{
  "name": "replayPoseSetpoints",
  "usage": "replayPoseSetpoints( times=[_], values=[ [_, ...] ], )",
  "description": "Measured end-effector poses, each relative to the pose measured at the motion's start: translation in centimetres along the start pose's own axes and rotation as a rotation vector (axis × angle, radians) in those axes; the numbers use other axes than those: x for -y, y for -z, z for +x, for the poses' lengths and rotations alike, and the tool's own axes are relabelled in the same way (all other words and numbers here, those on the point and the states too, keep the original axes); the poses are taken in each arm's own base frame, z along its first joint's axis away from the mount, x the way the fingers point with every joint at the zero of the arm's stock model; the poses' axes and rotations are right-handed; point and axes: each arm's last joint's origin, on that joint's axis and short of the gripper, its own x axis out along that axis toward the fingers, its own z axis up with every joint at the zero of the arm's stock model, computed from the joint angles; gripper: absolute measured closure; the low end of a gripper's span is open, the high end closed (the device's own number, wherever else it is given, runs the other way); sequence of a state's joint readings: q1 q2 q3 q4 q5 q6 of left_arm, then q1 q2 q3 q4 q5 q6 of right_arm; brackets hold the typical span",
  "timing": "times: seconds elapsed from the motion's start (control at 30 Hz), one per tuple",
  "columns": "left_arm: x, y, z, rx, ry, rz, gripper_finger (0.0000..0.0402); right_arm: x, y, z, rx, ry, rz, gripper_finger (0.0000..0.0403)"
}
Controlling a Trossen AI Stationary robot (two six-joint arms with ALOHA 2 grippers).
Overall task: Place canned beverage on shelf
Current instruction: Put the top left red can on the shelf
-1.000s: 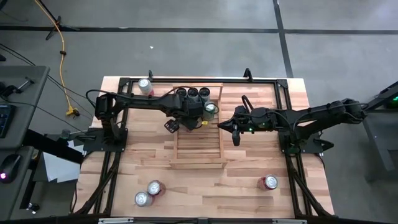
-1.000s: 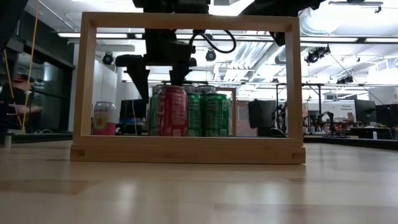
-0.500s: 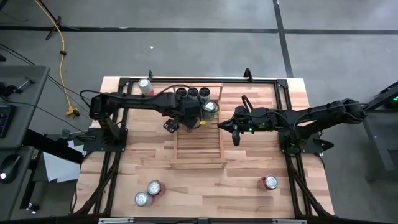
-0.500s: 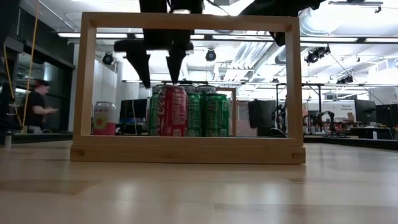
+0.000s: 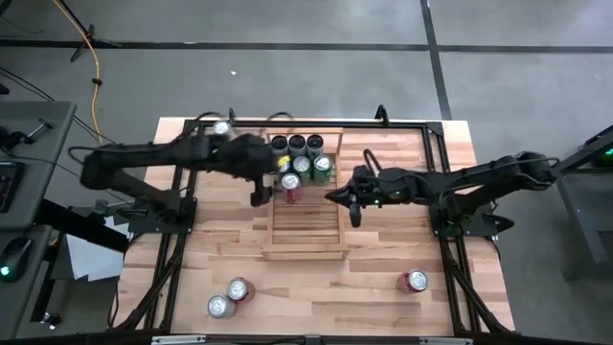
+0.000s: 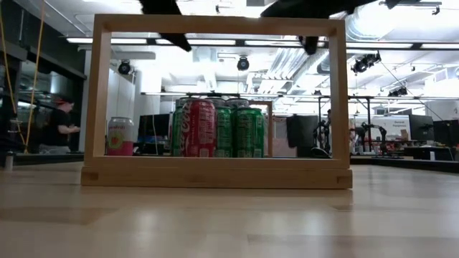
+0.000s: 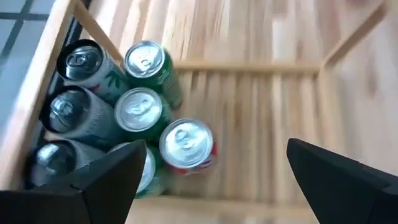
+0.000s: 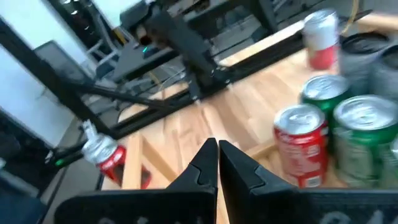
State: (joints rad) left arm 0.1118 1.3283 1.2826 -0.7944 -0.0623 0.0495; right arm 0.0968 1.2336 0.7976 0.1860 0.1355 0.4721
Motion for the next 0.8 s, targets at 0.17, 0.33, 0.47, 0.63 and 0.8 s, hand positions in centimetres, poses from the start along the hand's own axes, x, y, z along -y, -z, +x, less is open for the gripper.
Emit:
replayPoseSetpoints(
  times=[0.17, 0.33, 0.47, 0.63, 0.8],
  values=[
    [1.1, 4.9, -0.5, 0.205, 0.043, -0.232, 0.0031, -0.1, 1.0, 2.8, -0.089, 0.009, -0.029, 0.0402],
    [2.2, 8.9, -0.7, 0.346, 0.034, -0.427, 0.0072, 0.9, 2.3, 6.0, -0.244, 0.083, -0.037, 0.0403],
    [2.7, 11.0, -0.4, 0.360, -0.055, -0.532, 0.0145, 2.4, 3.4, 8.5, -0.360, 0.171, -0.023, 0.0403],
    [3.0, 12.4, 0.4, 0.313, -0.096, -0.584, 0.0289, 4.0, 3.6, 11.3, -0.417, 0.159, 0.121, 0.0403],
    [3.1, 13.1, 1.3, 0.215, -0.140, -0.602, 0.0387, 5.2, 3.9, 12.8, -0.453, 0.174, 0.345, 0.0403]
  ],
)
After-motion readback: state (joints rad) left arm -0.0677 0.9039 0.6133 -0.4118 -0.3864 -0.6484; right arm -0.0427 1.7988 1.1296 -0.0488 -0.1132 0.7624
